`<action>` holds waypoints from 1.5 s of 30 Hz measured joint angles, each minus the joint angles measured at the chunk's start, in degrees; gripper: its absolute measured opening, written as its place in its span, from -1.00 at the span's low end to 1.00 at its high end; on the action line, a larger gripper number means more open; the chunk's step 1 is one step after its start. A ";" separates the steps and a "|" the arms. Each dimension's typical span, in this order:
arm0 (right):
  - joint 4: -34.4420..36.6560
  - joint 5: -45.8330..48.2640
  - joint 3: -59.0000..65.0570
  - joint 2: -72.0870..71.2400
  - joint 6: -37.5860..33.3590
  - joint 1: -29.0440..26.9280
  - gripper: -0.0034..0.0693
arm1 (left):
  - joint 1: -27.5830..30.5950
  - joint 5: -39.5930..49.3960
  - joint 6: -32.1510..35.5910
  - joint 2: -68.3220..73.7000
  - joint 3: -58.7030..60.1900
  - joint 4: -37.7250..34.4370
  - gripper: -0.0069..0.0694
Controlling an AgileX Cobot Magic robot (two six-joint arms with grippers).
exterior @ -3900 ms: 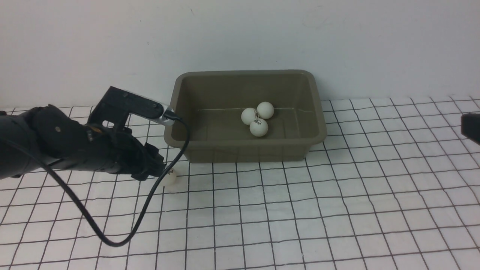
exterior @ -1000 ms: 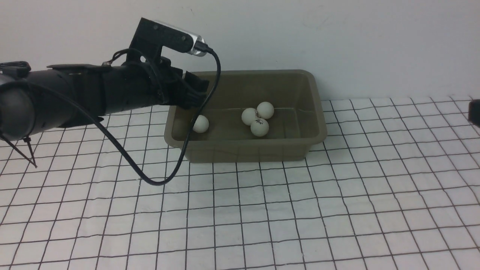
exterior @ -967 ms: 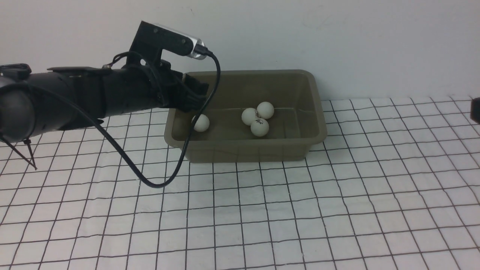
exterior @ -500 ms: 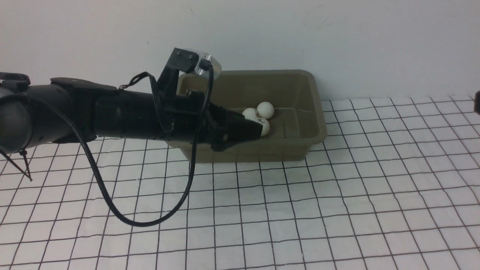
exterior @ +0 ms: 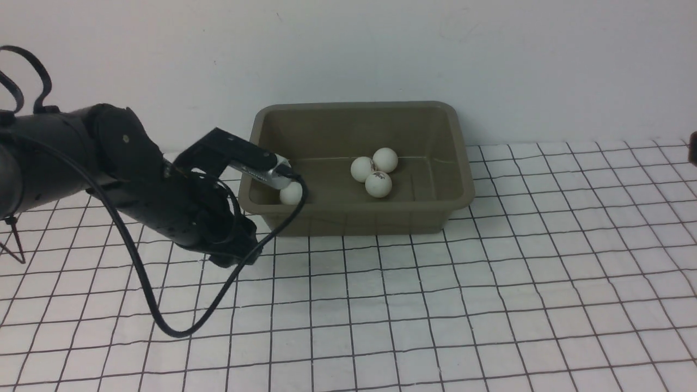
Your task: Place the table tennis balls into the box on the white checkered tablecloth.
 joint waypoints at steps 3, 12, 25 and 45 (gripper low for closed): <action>-2.48 0.00 0.00 -0.64 1.95 0.00 0.17 | 0.00 -0.26 -1.20 -2.82 0.00 2.64 0.22; -11.63 3.77 0.00 -8.43 10.26 0.00 0.17 | 0.00 -1.63 -4.20 -7.63 0.00 5.39 0.22; -12.33 6.25 8.14 -13.81 12.95 1.63 0.17 | 0.00 -3.34 -4.51 -7.82 0.00 5.39 0.22; -42.58 -1.57 18.67 -18.07 39.66 19.67 0.17 | 0.00 -3.34 -5.72 -7.82 0.00 4.20 0.22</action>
